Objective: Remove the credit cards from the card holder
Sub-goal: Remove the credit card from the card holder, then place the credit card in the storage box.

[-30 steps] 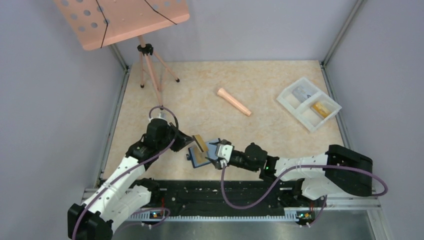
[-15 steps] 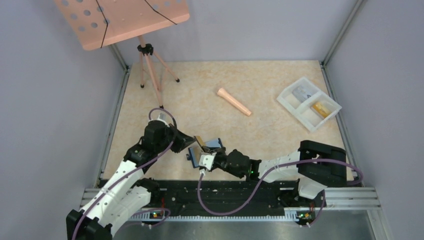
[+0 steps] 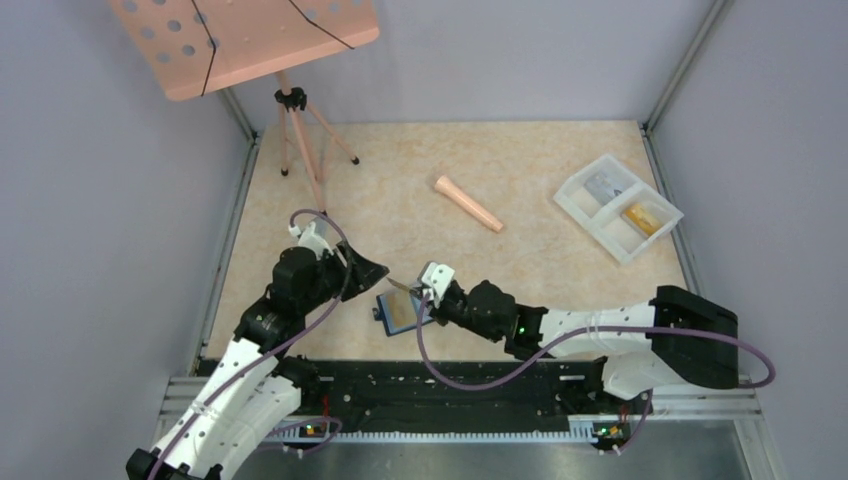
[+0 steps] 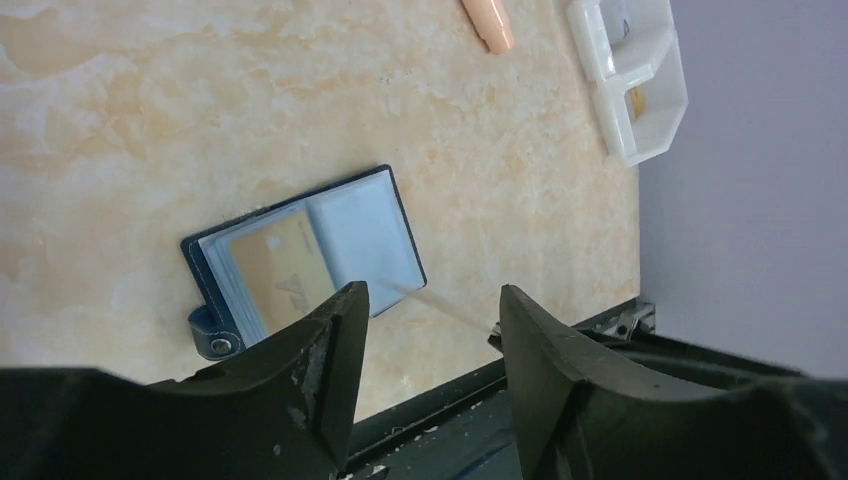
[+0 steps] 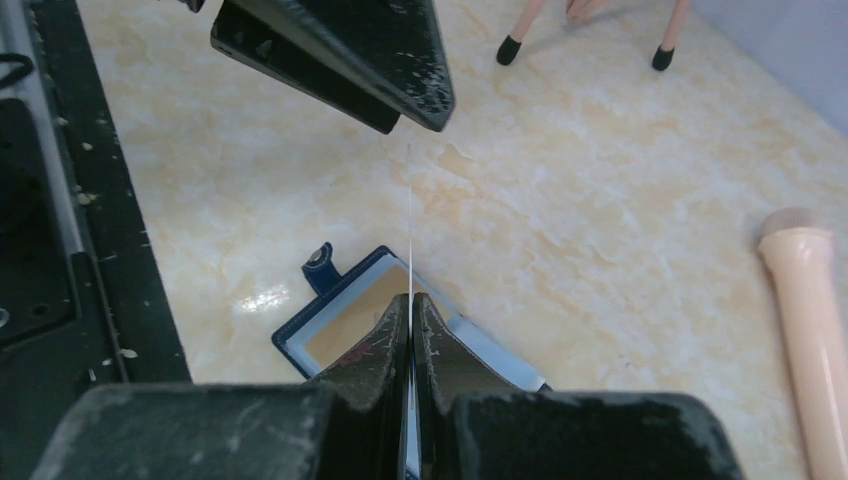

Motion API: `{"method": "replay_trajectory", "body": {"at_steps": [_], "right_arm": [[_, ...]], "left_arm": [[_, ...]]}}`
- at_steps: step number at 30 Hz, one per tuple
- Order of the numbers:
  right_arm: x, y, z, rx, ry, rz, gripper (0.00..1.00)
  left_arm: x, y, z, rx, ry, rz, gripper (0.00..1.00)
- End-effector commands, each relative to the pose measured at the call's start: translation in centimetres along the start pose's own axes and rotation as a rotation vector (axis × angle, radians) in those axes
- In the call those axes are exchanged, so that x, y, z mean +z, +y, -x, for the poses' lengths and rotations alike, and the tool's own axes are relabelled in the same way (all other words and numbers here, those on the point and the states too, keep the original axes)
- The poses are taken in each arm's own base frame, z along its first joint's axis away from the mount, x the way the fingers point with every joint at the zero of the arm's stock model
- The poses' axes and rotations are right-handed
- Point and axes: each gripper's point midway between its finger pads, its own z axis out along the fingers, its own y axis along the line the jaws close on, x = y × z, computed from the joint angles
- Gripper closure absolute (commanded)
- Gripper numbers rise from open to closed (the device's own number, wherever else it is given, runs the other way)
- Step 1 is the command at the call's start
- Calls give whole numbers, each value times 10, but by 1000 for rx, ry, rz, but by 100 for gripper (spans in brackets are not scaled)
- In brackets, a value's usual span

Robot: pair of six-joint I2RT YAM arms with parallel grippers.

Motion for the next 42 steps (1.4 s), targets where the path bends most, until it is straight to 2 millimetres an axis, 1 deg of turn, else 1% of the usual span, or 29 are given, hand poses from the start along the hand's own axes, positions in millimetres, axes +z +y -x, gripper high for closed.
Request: {"method": "replay_trajectory", "body": {"at_steps": [1, 3, 5, 6, 7, 12, 15, 18, 20, 22, 25, 29, 31, 32, 33, 35, 36, 37, 39, 41, 42], "right_arm": [[-5, -1, 29, 292, -29, 104, 100], [-9, 1, 36, 323, -28, 163, 100], [-15, 2, 38, 341, -8, 234, 100], [-17, 0, 39, 348, 7, 261, 100], [-20, -2, 36, 356, 28, 285, 100], [-36, -12, 38, 415, 80, 434, 100], [-41, -23, 46, 474, 58, 443, 100], [-43, -28, 52, 532, 28, 447, 100], [-43, -32, 51, 579, 30, 437, 100], [-42, -41, 48, 630, 42, 397, 100], [-43, -68, 39, 721, 56, 291, 100], [-52, -115, 25, 814, 54, 113, 100], [-60, -145, 17, 854, 60, -1, 100], [-65, -160, 13, 870, 63, -56, 100], [-70, -175, 9, 888, 69, -111, 100], [-85, -206, -1, 917, 81, -218, 100], [-97, -227, -9, 932, 84, -291, 100], [-108, -243, -15, 939, 92, -348, 100], [-135, -276, -28, 968, 117, -493, 100], [-163, -310, -36, 999, 111, -624, 100], [-176, -323, -40, 1022, 105, -677, 100]], "left_arm": [[-9, -33, 15, 223, -45, -156, 44], [-11, -43, 10, 283, -11, -215, 45], [-13, -49, 5, 335, 27, -250, 46], [-15, -51, 0, 361, 62, -268, 46], [-16, -53, -2, 384, 77, -279, 46], [-24, -64, -18, 448, 177, -378, 47], [-26, -68, -23, 444, 203, -411, 47], [-26, -70, -22, 433, 184, -429, 47], [-24, -68, -19, 423, 168, -413, 47], [-22, -67, -16, 412, 153, -389, 46], [-20, -64, -6, 415, 107, -340, 46], [-19, -55, 9, 443, 60, -240, 43], [-20, -55, 15, 464, 59, -212, 18], [-21, -56, 16, 475, 61, -206, 8], [-23, -58, 18, 484, 64, -204, 2], [-25, -60, 21, 502, 63, -198, 1], [-26, -60, 24, 513, 59, -186, 1], [-26, -58, 26, 522, 58, -167, 1], [-26, -57, 30, 544, 53, -151, 1], [-26, -56, 33, 563, 44, -141, 1], [-26, -55, 35, 570, 37, -132, 1]]}}
